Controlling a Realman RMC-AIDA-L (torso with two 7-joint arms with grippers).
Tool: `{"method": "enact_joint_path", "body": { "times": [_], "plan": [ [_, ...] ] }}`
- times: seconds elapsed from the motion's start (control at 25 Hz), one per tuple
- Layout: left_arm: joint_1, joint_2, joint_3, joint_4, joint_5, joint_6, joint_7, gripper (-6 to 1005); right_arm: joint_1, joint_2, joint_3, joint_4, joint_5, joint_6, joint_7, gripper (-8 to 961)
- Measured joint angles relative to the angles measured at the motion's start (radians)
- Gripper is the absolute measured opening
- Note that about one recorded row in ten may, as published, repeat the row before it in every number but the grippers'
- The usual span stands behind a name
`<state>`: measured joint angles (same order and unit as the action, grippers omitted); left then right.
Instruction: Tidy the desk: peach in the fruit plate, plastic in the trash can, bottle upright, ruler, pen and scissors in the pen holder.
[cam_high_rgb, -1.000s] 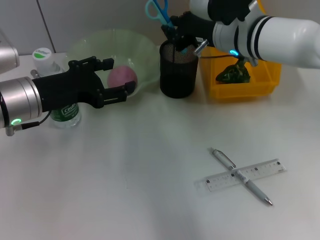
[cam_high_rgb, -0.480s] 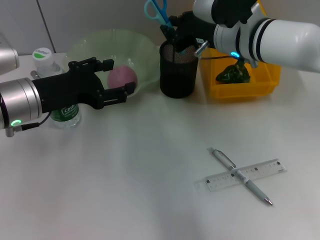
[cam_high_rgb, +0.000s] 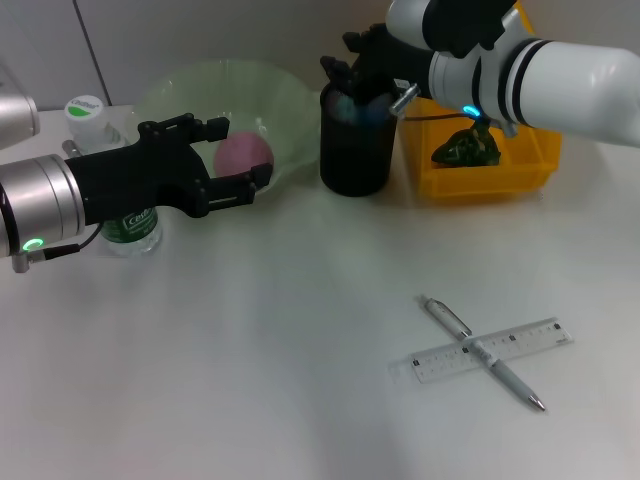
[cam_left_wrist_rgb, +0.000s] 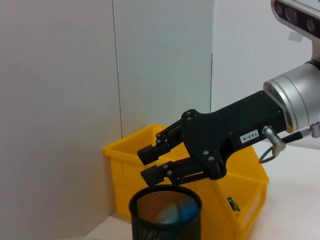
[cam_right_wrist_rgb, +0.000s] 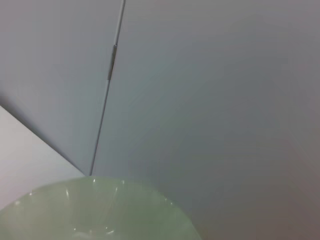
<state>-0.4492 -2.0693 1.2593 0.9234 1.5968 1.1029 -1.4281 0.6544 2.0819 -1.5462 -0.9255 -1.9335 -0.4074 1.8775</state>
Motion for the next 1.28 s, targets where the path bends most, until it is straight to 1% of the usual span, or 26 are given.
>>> {"method": "enact_joint_path", "body": {
  "times": [0.2,0.32,0.4,0.56,0.64,0.8,0.88,1.04,1.16,1.28],
  "plan": [
    [0.001,0.0,0.0,0.0,0.0,0.0,0.0,802,-0.006,-0.002,0.002,-0.012,0.067,0.004,-0.003,352],
    [0.002,0.0,0.0,0.0,0.0,0.0,0.0,802,-0.007,-0.004,0.032,-0.011,0.144,-0.041,-0.034,357],
    [0.002,0.0,0.0,0.0,0.0,0.0,0.0,802,-0.011,-0.004,0.073,-0.002,0.233,-0.096,-0.115,361],
    [0.003,0.0,0.0,0.0,0.0,0.0,0.0,802,-0.04,-0.002,0.136,0.026,0.471,-0.228,-0.331,368],
    [0.004,0.0,0.0,0.0,0.0,0.0,0.0,802,-0.054,-0.003,0.154,0.037,0.536,-0.28,-0.386,371],
    [0.005,0.0,-0.004,0.0,0.0,0.0,0.0,802,-0.085,-0.005,0.172,0.039,0.546,-0.344,-0.394,378],
    [0.005,-0.001,-0.006,0.0,-0.001,-0.001,0.001,802,-0.111,-0.006,0.199,0.03,0.545,-0.39,-0.394,381],
    [0.006,-0.003,-0.007,0.0,-0.007,-0.008,0.009,802,-0.165,-0.008,0.329,0.022,0.544,-0.569,-0.406,388],
    [0.007,-0.004,-0.006,-0.018,-0.048,-0.017,0.034,802,-0.2,-0.009,0.409,0.022,0.543,-0.64,-0.418,394],
    [0.01,-0.003,-0.007,-0.056,-0.121,-0.02,0.083,802,-0.222,-0.016,0.445,0.028,0.542,-0.677,-0.411,399]
  ]
}}
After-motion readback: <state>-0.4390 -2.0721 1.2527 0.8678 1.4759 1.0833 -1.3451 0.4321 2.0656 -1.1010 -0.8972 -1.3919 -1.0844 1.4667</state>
